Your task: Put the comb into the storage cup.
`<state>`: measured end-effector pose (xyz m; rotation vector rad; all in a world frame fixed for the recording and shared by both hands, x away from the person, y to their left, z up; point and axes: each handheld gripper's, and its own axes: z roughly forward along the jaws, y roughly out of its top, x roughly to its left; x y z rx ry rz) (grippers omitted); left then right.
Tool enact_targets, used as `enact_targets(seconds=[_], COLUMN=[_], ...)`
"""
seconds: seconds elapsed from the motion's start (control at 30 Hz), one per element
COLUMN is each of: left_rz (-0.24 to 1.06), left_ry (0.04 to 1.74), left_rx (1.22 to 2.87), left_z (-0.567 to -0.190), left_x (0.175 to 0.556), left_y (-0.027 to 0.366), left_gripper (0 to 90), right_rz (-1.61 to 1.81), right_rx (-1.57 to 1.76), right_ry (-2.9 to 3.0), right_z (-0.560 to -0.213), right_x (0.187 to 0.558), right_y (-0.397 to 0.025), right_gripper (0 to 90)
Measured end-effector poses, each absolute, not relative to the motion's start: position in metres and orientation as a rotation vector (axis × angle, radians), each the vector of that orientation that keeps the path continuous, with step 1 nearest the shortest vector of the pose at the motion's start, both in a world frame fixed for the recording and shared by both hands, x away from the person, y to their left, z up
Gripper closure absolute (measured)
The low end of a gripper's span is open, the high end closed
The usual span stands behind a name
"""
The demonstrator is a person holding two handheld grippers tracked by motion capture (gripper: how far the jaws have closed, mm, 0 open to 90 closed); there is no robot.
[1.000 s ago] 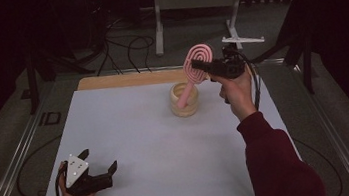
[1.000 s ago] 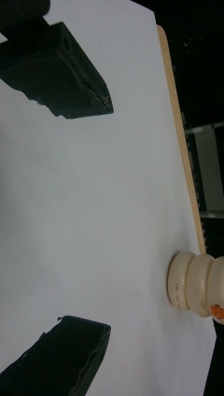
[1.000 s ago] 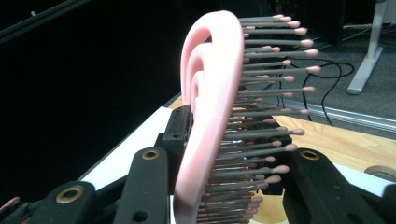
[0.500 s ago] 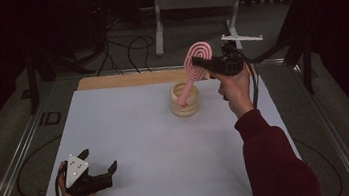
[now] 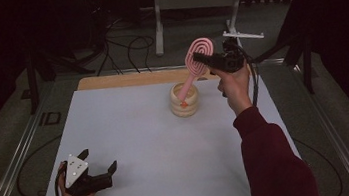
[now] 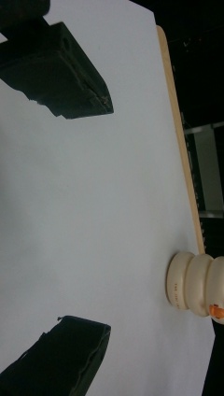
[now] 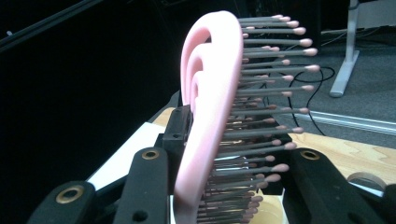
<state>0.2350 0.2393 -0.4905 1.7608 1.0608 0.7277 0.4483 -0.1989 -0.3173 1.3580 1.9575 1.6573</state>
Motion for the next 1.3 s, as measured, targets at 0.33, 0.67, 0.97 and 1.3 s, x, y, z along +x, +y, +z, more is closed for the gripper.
enact_targets(seconds=[0.33, 0.67, 0.97, 1.3], left_rz=[0.727, 0.728, 0.727, 0.727], left_ry=[1.062, 1.065, 1.066, 1.065], left_rx=[1.761, 1.756, 1.754, 1.754], left_z=[-0.491, -0.491, -0.491, -0.491], left_x=[0.235, 0.235, 0.235, 0.235], left_y=[0.239, 0.240, 0.240, 0.240], left_gripper=[0.1, 0.1, 0.1, 0.1], right_rz=[1.666, 1.634, 1.630, 1.602], right_rx=[1.377, 1.381, 1.390, 1.376], right_ry=[1.911, 1.884, 1.858, 1.838], right_z=[-0.317, -0.316, -0.318, -0.316], right_x=[0.452, 0.455, 0.459, 0.462], right_y=[-0.201, -0.203, -0.202, -0.200], right_gripper=[63.7, 63.7, 63.7, 63.7])
